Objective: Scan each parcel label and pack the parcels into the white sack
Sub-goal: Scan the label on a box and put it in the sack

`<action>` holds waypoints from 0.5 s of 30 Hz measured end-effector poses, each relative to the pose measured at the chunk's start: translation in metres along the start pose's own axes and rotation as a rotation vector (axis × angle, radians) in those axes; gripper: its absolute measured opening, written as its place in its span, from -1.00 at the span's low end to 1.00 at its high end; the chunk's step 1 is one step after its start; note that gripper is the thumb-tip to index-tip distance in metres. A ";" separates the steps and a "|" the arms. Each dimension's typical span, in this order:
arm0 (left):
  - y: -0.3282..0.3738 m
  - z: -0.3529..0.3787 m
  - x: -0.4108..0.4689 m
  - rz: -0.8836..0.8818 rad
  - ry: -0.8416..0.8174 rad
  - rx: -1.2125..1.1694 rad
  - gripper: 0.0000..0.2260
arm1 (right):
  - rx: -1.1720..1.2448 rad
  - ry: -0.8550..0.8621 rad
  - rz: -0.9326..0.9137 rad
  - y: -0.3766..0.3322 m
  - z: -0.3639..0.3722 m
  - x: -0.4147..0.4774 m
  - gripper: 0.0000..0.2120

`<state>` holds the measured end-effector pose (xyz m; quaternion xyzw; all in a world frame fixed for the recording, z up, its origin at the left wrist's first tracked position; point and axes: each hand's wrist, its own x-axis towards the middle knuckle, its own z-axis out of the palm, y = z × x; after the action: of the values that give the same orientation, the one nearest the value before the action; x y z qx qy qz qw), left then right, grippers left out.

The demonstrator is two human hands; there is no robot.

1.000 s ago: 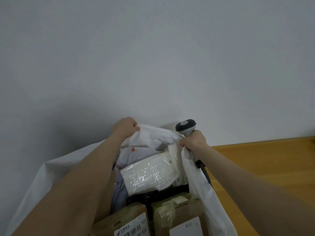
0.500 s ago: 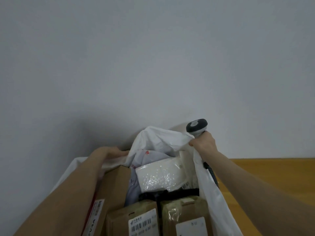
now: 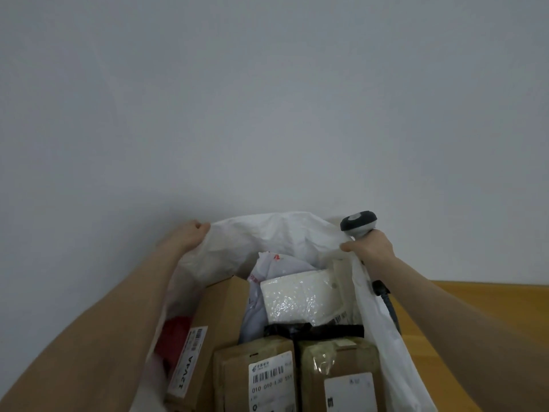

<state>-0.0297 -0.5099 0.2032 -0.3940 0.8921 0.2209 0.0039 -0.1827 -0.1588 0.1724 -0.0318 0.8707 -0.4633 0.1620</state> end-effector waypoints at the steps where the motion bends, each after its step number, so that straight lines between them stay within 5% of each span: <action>1: -0.014 -0.003 -0.002 -0.059 -0.041 0.087 -0.48 | 0.003 -0.013 -0.006 0.002 -0.003 -0.003 -0.77; 6: -0.040 0.003 -0.025 -0.146 -0.213 0.069 -0.43 | -0.085 -0.050 0.095 0.009 -0.007 -0.016 -0.80; 12: -0.009 -0.023 -0.035 -0.113 0.426 -0.320 -0.78 | -0.026 0.080 0.015 -0.006 -0.003 -0.020 -0.87; 15: -0.005 -0.018 -0.048 -0.081 0.341 -0.445 -0.64 | 0.000 0.077 0.006 -0.013 0.000 -0.023 -0.80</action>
<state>0.0101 -0.4863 0.2266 -0.4520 0.7930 0.3416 -0.2238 -0.1618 -0.1616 0.1892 -0.0114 0.8763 -0.4638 0.1296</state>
